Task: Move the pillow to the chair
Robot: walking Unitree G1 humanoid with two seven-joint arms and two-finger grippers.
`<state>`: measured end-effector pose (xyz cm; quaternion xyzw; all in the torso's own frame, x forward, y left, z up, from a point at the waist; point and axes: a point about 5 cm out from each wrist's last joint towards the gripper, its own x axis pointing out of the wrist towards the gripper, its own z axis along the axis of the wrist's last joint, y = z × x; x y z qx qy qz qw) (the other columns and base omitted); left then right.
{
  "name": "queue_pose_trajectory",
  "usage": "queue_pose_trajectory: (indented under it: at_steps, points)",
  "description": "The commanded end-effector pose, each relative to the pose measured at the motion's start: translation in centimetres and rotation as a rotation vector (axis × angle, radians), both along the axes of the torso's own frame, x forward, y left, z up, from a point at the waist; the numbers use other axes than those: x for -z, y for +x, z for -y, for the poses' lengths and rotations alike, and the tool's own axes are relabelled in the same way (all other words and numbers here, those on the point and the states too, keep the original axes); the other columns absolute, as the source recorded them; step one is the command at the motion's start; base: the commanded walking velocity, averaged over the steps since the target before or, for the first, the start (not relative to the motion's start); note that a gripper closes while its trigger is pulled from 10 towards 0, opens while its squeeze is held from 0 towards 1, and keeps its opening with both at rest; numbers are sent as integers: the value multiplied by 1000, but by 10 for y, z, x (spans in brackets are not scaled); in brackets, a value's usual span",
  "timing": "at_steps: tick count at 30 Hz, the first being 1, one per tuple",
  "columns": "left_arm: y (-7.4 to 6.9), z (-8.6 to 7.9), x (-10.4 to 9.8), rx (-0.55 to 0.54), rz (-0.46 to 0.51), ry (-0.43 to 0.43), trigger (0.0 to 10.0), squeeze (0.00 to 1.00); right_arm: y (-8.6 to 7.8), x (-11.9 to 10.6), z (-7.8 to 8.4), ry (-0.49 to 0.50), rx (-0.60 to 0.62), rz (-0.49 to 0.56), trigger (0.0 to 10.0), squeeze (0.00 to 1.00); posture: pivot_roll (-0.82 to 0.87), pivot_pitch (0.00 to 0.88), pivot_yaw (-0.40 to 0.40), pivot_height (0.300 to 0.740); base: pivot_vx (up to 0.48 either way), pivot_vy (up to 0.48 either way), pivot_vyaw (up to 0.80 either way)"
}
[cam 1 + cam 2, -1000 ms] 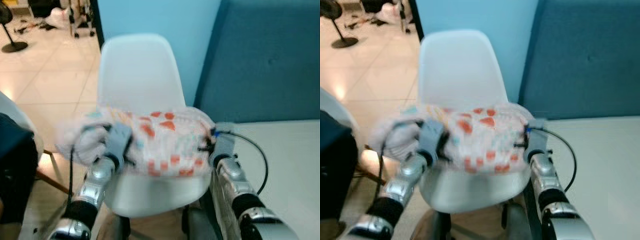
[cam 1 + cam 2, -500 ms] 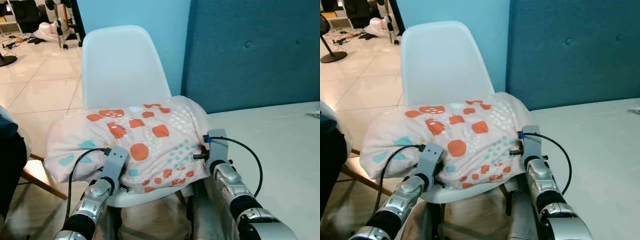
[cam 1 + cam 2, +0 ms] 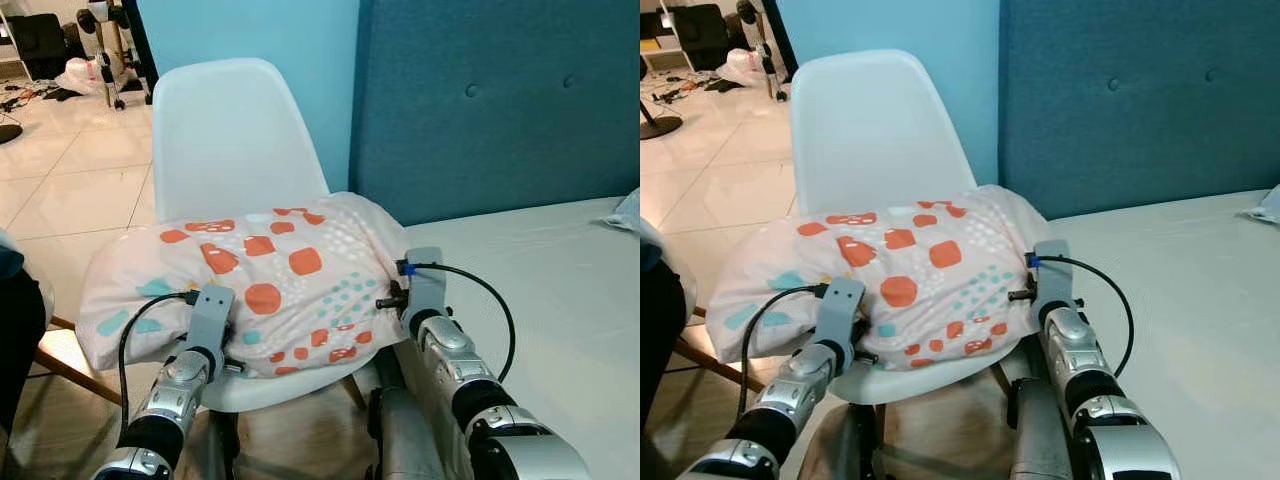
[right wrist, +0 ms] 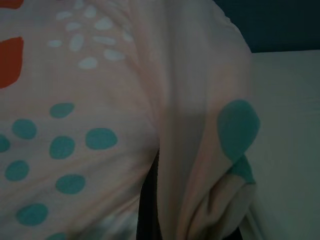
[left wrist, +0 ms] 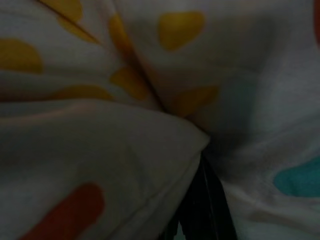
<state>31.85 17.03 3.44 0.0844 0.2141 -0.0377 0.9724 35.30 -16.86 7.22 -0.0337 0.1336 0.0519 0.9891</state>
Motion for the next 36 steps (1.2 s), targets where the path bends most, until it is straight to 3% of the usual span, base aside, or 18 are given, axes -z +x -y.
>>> queue_pose_trajectory:
  at_steps: [1, 23, 36]
  points:
    - [-1, -17, -1, -48, -7, 29, 10000, 0, 1, 0, -6, 8, -16, -10, 10000, 0, -12, 129, -28, 545, 0, 0, 0]
    - [3, -16, -4, -41, -13, 31, 10000, 0, -2, 6, -6, 3, -43, -43, 10000, 0, -7, 135, -44, 545, 0, 0, 0]
    - [7, -25, -11, -70, 19, 59, 10000, 0, 0, 4, -7, -8, -59, -47, 10000, 0, -1, 158, -50, 545, 0, 0, 0]
